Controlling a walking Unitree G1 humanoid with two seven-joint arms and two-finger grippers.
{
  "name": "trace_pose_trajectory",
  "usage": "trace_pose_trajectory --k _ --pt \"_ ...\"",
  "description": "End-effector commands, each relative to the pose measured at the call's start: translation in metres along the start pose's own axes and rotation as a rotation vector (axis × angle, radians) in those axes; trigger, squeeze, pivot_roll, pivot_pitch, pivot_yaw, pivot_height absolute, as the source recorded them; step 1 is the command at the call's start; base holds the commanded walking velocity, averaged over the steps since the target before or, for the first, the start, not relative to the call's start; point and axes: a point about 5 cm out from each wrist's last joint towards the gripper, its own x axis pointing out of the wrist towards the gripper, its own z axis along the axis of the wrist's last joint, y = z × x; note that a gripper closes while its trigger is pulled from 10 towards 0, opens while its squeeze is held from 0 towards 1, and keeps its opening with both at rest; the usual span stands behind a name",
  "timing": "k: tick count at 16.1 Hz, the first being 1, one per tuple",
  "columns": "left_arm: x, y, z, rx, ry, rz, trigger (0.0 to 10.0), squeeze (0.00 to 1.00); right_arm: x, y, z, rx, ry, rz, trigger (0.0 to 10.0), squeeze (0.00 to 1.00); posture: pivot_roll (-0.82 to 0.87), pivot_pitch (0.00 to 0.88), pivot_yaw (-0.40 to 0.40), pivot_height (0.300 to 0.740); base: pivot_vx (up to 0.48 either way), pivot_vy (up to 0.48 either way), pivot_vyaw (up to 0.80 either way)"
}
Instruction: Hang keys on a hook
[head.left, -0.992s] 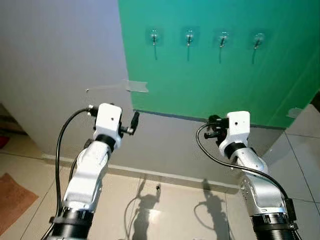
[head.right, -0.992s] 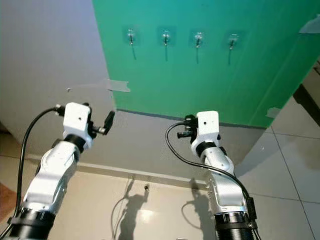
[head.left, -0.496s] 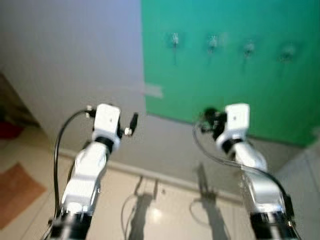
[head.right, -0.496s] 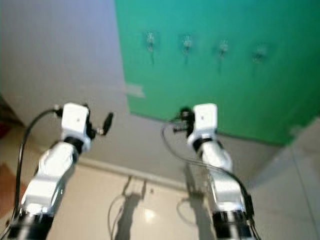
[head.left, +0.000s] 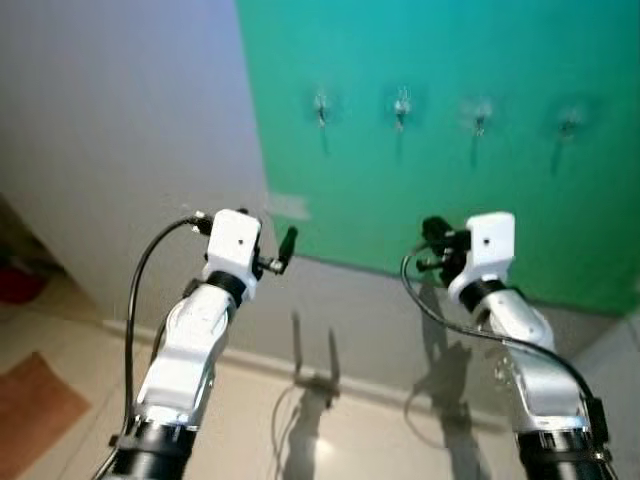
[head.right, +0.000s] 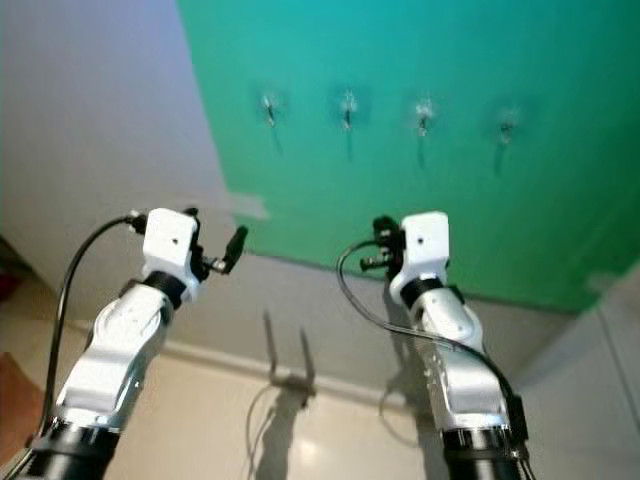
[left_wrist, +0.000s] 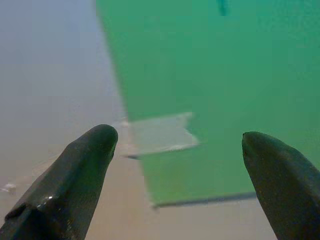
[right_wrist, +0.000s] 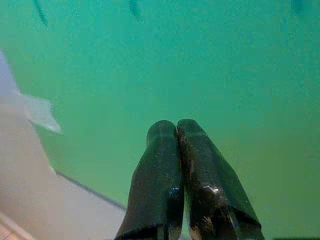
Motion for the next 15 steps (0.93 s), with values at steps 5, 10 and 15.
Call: trace_pose_trajectory --k 5,10,15 --pt "-0.004 0.013 -0.001 0.016 0.005 0.028 10.0 0.00 0.001 0.014 0.011 0.062 -0.068 0.077 10.0 0.00 -0.09 0.000 0.019 0.740 0.326 0.000 0.33" --pt "-0.005 0.005 0.001 0.010 -0.021 -0.045 10.0 0.00 -0.005 0.025 0.022 0.078 -0.116 0.242 10.0 0.00 -0.09 0.000 0.018 0.740 0.066 0.000 0.00" --pt "-0.006 -0.003 0.005 0.046 -0.038 -0.163 10.0 0.00 -0.004 0.032 0.040 0.148 -0.160 0.377 10.0 0.00 -0.09 0.000 0.008 0.740 0.000 0.000 0.00"
